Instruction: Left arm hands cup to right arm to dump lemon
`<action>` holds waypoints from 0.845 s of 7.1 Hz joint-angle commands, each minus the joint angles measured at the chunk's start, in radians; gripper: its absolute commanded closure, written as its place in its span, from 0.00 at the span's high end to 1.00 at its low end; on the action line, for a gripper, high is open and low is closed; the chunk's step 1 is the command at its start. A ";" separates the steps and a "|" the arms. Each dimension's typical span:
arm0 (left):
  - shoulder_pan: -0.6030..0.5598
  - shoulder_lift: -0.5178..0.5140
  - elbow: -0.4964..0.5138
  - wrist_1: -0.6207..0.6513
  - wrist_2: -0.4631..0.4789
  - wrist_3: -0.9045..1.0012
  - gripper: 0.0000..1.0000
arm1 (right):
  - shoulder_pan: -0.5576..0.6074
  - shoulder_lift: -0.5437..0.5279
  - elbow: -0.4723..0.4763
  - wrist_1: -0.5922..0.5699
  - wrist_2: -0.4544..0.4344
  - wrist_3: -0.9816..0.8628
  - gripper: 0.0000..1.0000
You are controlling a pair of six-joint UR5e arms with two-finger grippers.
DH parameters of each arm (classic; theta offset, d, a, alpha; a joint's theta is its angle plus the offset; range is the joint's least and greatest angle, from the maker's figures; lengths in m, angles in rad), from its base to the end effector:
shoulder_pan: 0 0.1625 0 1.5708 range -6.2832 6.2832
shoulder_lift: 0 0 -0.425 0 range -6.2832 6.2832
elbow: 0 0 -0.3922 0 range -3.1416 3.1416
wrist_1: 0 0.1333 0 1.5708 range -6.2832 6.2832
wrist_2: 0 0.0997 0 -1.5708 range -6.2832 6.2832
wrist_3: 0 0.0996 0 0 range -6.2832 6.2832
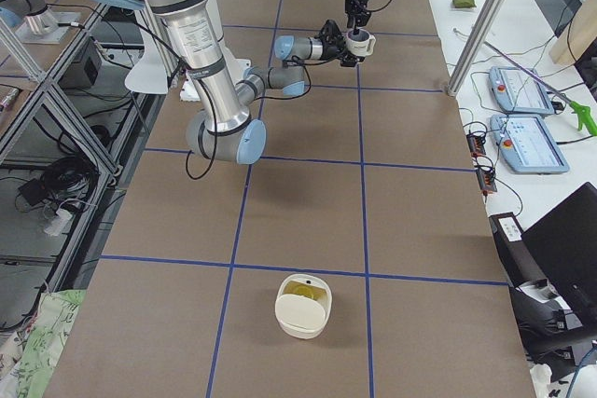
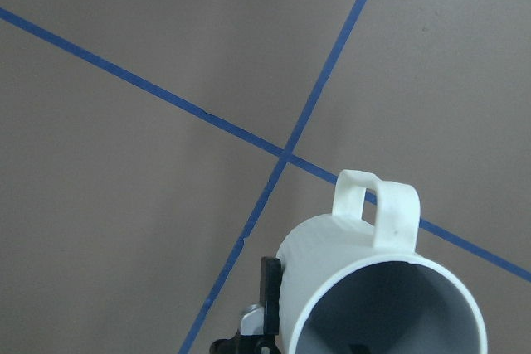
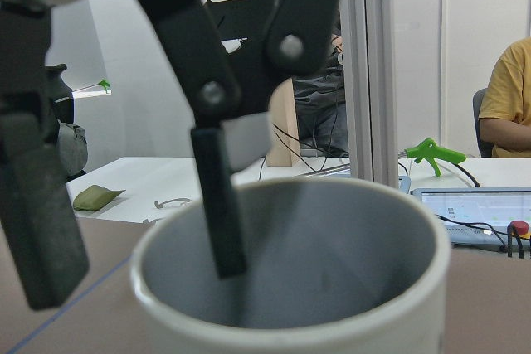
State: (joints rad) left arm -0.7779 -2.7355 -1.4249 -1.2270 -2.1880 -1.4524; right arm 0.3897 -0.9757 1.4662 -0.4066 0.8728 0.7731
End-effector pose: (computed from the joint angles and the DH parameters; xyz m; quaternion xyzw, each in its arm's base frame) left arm 0.4632 -0.5625 -0.0025 -0.1216 0.4085 -0.1959 0.8831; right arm -0.5281 -0.4302 0.2239 0.5788 -0.4439 0.1177 0.6738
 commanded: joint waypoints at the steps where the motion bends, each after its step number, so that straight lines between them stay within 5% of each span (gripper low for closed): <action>1: 0.005 0.000 0.001 -0.002 0.001 0.000 0.46 | 0.000 0.002 0.003 0.000 0.000 0.000 0.43; 4: 0.005 -0.001 0.000 0.001 0.001 0.000 0.27 | 0.000 0.000 0.017 0.000 0.000 0.000 0.44; 5: 0.005 -0.001 0.000 0.001 0.001 0.000 0.09 | 0.000 0.000 0.017 0.002 0.000 0.000 0.45; 6: 0.005 -0.004 -0.003 0.003 0.002 0.000 0.00 | 0.000 -0.004 0.017 0.003 0.002 0.002 0.61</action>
State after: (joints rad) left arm -0.7732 -2.7370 -1.4257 -1.2248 -2.1868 -1.4528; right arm 0.3899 -0.9770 1.4824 -0.4051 0.8727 0.7733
